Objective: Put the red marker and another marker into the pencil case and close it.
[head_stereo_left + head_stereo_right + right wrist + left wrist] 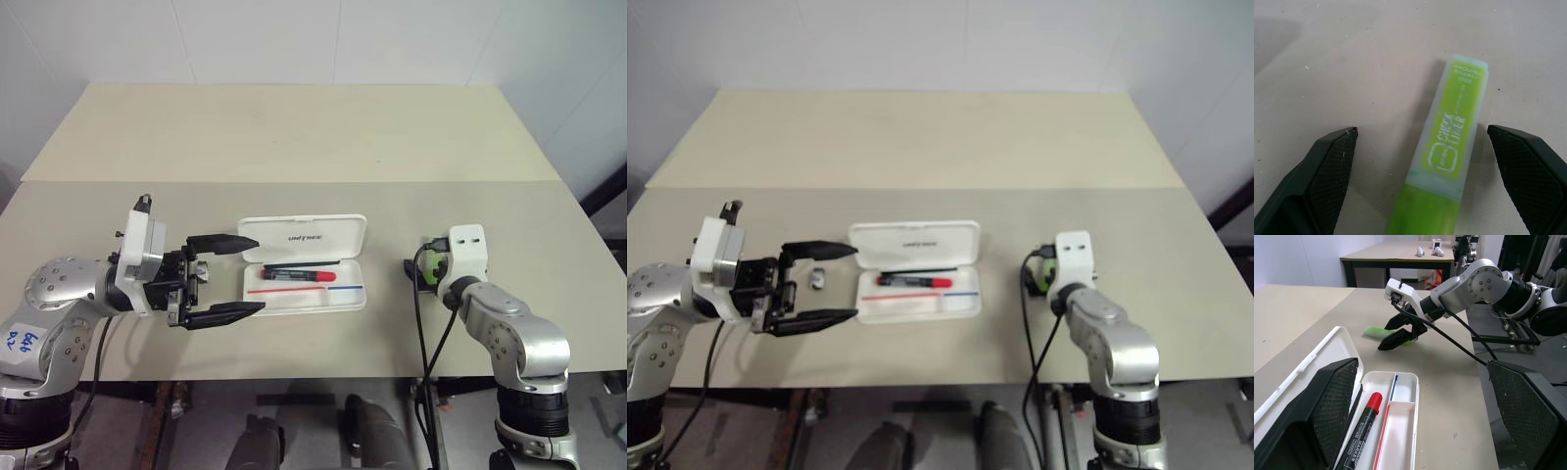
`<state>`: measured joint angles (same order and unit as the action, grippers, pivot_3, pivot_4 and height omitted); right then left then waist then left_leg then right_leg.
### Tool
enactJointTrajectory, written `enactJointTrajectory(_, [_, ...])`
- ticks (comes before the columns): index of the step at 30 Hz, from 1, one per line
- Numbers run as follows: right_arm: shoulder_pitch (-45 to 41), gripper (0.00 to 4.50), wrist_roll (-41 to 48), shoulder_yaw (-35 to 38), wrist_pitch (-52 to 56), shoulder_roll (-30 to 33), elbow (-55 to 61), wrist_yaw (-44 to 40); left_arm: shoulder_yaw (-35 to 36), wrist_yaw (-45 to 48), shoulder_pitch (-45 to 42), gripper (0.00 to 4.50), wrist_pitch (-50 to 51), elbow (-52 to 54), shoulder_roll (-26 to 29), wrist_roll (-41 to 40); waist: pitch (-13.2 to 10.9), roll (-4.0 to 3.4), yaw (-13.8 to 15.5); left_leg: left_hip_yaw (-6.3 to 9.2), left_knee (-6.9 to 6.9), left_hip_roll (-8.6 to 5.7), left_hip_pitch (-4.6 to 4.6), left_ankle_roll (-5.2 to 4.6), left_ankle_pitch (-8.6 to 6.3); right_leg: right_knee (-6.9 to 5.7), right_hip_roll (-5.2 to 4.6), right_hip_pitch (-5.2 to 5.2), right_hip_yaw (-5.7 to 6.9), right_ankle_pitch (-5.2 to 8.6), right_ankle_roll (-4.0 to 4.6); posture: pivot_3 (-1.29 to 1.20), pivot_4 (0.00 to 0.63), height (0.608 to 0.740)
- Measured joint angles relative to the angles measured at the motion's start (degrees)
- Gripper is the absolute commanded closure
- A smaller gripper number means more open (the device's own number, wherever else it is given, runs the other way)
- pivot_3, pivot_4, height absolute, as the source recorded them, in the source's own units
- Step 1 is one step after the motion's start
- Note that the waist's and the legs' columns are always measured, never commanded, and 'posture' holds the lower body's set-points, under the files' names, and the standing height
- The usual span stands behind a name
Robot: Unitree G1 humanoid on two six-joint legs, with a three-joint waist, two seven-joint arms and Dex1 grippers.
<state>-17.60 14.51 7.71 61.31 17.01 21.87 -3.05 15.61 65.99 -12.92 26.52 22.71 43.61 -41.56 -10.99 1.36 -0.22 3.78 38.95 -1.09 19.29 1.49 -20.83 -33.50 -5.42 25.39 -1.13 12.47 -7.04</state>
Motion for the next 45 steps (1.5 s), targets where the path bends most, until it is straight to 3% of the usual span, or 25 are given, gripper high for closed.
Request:
enactJointTrajectory(2, [-0.20,0.00,0.01,-0.10,0.47,0.17,0.06,-0.14,0.00,-0.13,0.00,0.01,-0.07,0.01,0.00,0.00,0.00,0.00,-0.04,0.00,0.00,0.01,-0.01,0.00,0.00,0.00,0.01,0.00,0.00,0.00,0.01,0.00,0.150,0.740])
enactJointTrajectory(5, [-0.85,0.60,0.01,-0.45,1.56,0.36,0.03,-0.19,0.00,-0.24,0.00,0.00,-0.30,0.03,0.00,0.00,0.00,0.00,-0.05,0.00,0.00,0.01,-0.01,0.00,0.00,0.00,0.01,0.00,0.00,0.01,0.01,0.00,0.150,0.740])
enactJointTrajectory(12, [-1.71,2.92,0.15,-1.85,3.60,0.33,0.07,-0.37,0.01,-0.34,0.37,0.00,-0.45,0.16,0.00,-0.05,0.05,0.08,0.32,0.05,0.05,-0.03,-0.02,0.00,0.00,0.08,-0.02,-0.09,0.01,0.00,0.00,0.00,0.150,0.740])
enactJointTrajectory(14, [-1.74,3.40,0.15,-1.95,3.63,0.33,0.05,-0.43,0.23,-0.21,0.53,0.00,-0.49,0.15,0.08,-0.12,0.05,0.09,0.34,0.11,0.05,-0.04,-0.04,0.00,0.00,0.15,-0.03,-0.17,0.03,0.00,0.00,0.00,0.150,0.740])
enactJointTrajectory(23, [-4.98,3.39,-0.02,-0.22,-2.85,5.04,-6.50,-4.35,0.62,0.31,0.65,0.00,-0.96,-0.58,0.42,-0.14,-0.05,-0.08,0.00,0.10,0.03,-0.03,-0.03,-0.01,0.01,0.40,-0.01,-0.21,0.05,-0.06,-0.06,0.00,0.150,0.740])
enactJointTrajectory(31, [-17.60,3.39,3.94,2.28,-12.44,9.22,-7.48,-14.11,1.33,1.28,0.62,0.00,-1.66,-2.28,1.33,-0.13,-0.16,-0.26,-1.58,-0.05,-0.46,0.11,0.00,-0.01,0.01,0.18,0.03,0.09,0.07,-0.01,0.02,0.00,0.150,0.740])
enactJointTrajectory(37, [-22.97,3.39,17.07,1.61,-8.47,12.11,-0.07,-26.33,3.74,3.43,4.05,0.00,-3.76,-3.60,1.42,-0.14,-0.21,-0.35,-1.37,0.00,-0.79,0.25,0.13,0.00,0.01,0.53,0.05,0.22,0.24,0.02,0.07,0.00,0.150,0.740])
enactJointTrajectory(41, [-24.38,3.39,25.03,0.86,-5.24,16.72,4.24,-33.94,7.00,6.24,7.66,0.00,-6.30,-5.56,2.51,-0.06,-0.21,-0.35,-1.31,-0.01,-0.79,0.24,0.22,-0.03,-0.09,0.68,-0.02,0.21,0.41,0.04,0.10,0.00,0.150,0.740])
enactJointTrajectory(45, [-24.42,3.39,31.02,-4.37,-0.09,23.16,6.62,-41.35,9.16,7.38,9.92,0.00,-9.39,-7.76,2.67,0.76,-0.21,-0.35,-1.09,0.00,-0.77,0.25,0.27,-0.09,-0.13,0.78,-0.05,0.21,0.53,0.04,0.10,0.00,0.150,0.740])
